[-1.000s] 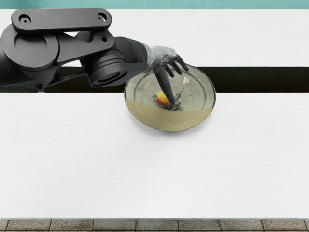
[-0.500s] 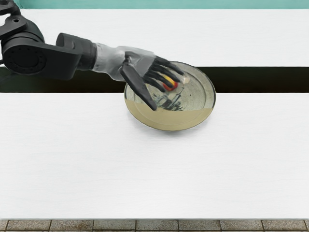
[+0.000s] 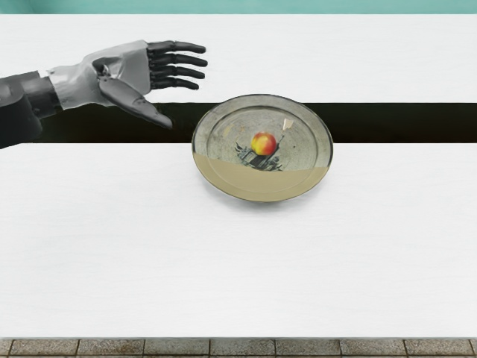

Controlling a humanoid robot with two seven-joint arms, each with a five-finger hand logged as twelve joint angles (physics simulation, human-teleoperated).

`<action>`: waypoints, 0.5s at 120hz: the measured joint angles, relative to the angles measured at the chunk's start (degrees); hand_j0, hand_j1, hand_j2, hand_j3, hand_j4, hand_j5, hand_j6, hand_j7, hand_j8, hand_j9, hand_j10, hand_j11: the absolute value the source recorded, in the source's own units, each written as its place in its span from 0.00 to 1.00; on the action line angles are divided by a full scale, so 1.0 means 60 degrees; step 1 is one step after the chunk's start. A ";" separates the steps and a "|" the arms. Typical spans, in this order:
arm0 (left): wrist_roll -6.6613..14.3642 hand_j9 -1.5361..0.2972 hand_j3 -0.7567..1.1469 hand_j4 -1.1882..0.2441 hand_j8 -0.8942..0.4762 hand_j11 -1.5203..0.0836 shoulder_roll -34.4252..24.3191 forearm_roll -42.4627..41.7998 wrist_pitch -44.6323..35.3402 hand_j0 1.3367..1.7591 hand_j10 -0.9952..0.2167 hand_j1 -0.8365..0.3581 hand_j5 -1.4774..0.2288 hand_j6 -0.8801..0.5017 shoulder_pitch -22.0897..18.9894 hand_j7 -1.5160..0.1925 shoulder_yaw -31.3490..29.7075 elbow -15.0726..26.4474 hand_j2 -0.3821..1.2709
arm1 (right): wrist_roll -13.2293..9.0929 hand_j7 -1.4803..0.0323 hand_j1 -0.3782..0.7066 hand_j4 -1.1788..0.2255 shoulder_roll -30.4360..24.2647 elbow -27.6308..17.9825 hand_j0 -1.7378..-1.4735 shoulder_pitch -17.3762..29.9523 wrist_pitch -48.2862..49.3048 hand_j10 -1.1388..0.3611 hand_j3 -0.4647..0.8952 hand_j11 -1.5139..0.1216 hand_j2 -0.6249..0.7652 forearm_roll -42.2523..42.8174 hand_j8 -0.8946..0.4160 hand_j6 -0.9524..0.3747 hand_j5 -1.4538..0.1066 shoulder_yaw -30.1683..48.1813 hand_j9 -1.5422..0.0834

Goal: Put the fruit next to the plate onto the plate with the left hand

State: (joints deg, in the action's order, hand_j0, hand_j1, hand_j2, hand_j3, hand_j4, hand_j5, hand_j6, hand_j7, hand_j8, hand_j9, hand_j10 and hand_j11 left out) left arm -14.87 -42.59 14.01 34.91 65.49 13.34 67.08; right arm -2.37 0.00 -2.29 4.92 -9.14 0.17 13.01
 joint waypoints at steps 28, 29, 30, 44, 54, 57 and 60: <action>-0.1130 0.66 0.40 0.66 0.47 0.75 -0.0254 0.1073 0.0010 0.76 0.62 0.75 0.68 0.46 -0.1453 0.70 0.0289 -0.0097 0.26 | 0.0000 0.95 0.06 0.82 0.0000 0.0000 0.30 0.0000 0.0000 0.74 0.34 0.90 0.45 0.0001 0.66 0.69 0.90 0.0000 0.92; -0.1149 0.66 0.40 0.66 0.47 0.75 -0.0262 0.1097 0.0010 0.76 0.62 0.75 0.68 0.46 -0.1467 0.70 0.0303 -0.0097 0.26 | 0.0000 0.95 0.06 0.82 0.0000 0.0000 0.30 0.0000 0.0000 0.74 0.34 0.90 0.45 0.0001 0.66 0.69 0.90 0.0000 0.92; -0.1166 0.66 0.40 0.66 0.47 0.75 -0.0266 0.1120 0.0010 0.76 0.62 0.75 0.68 0.46 -0.1474 0.70 0.0317 -0.0097 0.26 | 0.0000 0.95 0.06 0.82 0.0000 0.0000 0.30 0.0000 0.0000 0.74 0.34 0.90 0.45 0.0001 0.66 0.69 0.90 0.0000 0.92; -0.1316 0.66 0.40 0.66 0.47 0.75 -0.0388 0.1326 0.0011 0.76 0.62 0.75 0.68 0.46 -0.1627 0.70 0.0430 -0.0093 0.26 | -0.0001 0.95 0.06 0.82 0.0000 0.0000 0.30 0.0000 0.0000 0.74 0.34 0.90 0.45 0.0001 0.66 0.69 0.90 0.0000 0.92; -0.1356 0.66 0.40 0.66 0.47 0.75 -0.0685 0.1406 0.0011 0.76 0.62 0.75 0.68 0.46 -0.1858 0.70 0.0476 -0.0093 0.26 | 0.0000 0.95 0.06 0.82 0.0000 0.0000 0.30 0.0000 0.0000 0.74 0.34 0.90 0.45 0.0001 0.66 0.69 0.90 0.0000 0.92; -0.1363 0.66 0.40 0.66 0.47 0.75 -0.0718 0.1433 0.0011 0.76 0.62 0.75 0.68 0.46 -0.1936 0.70 0.0493 -0.0093 0.26 | 0.0000 0.95 0.06 0.82 0.0000 0.0000 0.30 0.0000 0.0000 0.74 0.34 0.90 0.45 0.0001 0.66 0.69 0.90 0.0000 0.92; -0.1368 0.66 0.40 0.66 0.47 0.75 -0.0746 0.1461 0.0011 0.76 0.62 0.75 0.68 0.46 -0.2016 0.70 0.0519 -0.0092 0.26 | 0.0000 0.95 0.06 0.82 0.0000 0.0000 0.30 0.0000 0.0000 0.74 0.34 0.90 0.45 0.0001 0.66 0.69 0.90 0.0000 0.92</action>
State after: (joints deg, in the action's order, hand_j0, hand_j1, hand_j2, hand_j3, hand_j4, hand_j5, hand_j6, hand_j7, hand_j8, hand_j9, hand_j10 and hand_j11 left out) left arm -23.08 -47.06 22.78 34.98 53.40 16.45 66.53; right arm -2.37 0.00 -2.29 4.92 -9.14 0.18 13.01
